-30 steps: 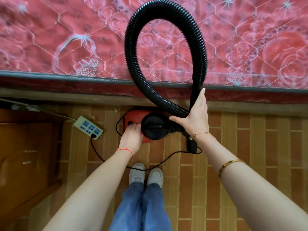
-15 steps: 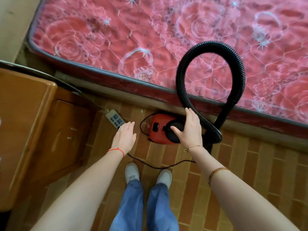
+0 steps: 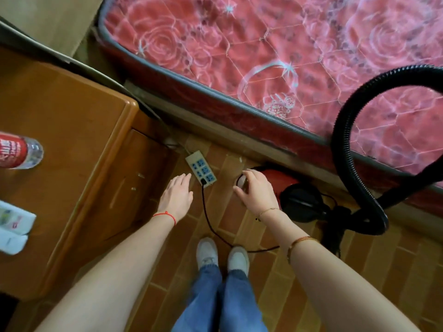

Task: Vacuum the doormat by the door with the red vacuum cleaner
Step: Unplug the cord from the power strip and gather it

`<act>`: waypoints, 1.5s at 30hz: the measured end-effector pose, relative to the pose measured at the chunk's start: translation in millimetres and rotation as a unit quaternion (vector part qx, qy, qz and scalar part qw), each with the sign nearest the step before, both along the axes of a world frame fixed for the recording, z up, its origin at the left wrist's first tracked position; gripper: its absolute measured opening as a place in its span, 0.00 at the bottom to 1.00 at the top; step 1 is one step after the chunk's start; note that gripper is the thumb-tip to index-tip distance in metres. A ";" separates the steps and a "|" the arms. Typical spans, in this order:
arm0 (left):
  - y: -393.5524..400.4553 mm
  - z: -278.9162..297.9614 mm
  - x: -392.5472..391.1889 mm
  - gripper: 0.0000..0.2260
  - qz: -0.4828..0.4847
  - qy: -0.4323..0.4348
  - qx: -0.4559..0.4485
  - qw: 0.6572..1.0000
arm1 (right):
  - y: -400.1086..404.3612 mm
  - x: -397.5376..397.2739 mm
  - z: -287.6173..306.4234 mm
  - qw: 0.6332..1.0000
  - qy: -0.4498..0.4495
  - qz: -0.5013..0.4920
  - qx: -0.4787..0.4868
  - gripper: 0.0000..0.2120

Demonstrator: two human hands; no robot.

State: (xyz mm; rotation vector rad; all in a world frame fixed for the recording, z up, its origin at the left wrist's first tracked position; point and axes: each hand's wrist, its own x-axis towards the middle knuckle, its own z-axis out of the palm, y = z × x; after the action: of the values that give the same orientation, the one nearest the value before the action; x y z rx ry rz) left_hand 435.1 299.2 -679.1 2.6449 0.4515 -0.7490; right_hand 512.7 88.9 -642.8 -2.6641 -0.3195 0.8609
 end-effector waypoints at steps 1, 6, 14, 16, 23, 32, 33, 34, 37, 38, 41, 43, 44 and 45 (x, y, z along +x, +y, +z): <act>4.5 -11.0 0.2 0.26 0.000 0.000 -0.002 1.000 | 8.6 0.0 -11.5 1.000 0.007 0.007 -0.002 0.26; 20.3 -78.3 -2.9 0.26 0.002 0.006 0.010 1.000 | 46.2 0.6 -84.6 0.998 0.058 0.030 -0.011 0.24; 36.0 -195.8 -18.0 0.32 0.023 0.011 -0.021 0.999 | 97.5 -11.5 -201.0 0.991 0.129 0.027 0.019 0.23; 36.7 -223.6 -14.6 0.32 0.022 -0.001 -0.042 0.999 | 110.3 -15.2 -223.8 0.993 0.114 0.039 0.005 0.21; 30.0 -290.7 -1.0 0.36 -0.007 -0.065 -0.064 0.996 | 136.6 -13.4 -280.3 0.989 0.101 0.072 -0.081 0.22; 15.9 -312.5 6.6 0.37 -0.004 -0.076 -0.047 0.996 | 147.4 -2.3 -291.2 0.981 0.048 0.151 -0.116 0.21; 14.6 -312.2 8.0 0.37 -0.004 -0.087 -0.036 0.996 | 147.1 0.2 -288.0 0.980 0.055 0.157 -0.111 0.20; 14.3 -312.0 9.0 0.36 0.000 -0.089 -0.034 0.995 | 146.2 3.2 -284.2 0.980 0.068 0.158 -0.101 0.19; 15.1 -318.2 12.8 0.37 0.016 -0.085 -0.038 0.995 | 143.1 12.0 -271.8 0.979 0.110 0.151 -0.076 0.18; 13.7 -315.3 13.3 0.37 0.026 -0.085 -0.039 0.995 | 143.1 13.5 -268.2 0.980 0.116 0.148 -0.070 0.17; 9.7 -291.1 16.5 0.26 0.077 -0.008 -0.051 0.996 | 148.2 10.6 -258.6 0.984 0.142 0.105 -0.015 0.15; 27.3 -262.5 34.0 0.14 -0.007 0.071 -0.021 0.997 | 149.7 6.2 -253.5 0.984 0.148 0.104 -0.002 0.14; 24.2 -263.4 35.0 0.16 0.012 0.049 -0.037 0.998 | 146.9 4.9 -252.4 0.984 0.145 0.106 -0.008 0.13; 20.8 -276.5 28.3 0.19 0.068 -0.025 -0.074 0.995 | 142.2 4.0 -253.3 0.985 0.140 0.097 -0.014 0.12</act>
State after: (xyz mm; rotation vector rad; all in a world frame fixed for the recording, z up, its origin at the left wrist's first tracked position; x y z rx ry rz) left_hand 463.5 320.0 -955.6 2.4607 0.5344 -0.6468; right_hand 516.6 231.1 -896.1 -2.5196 -0.5041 1.2910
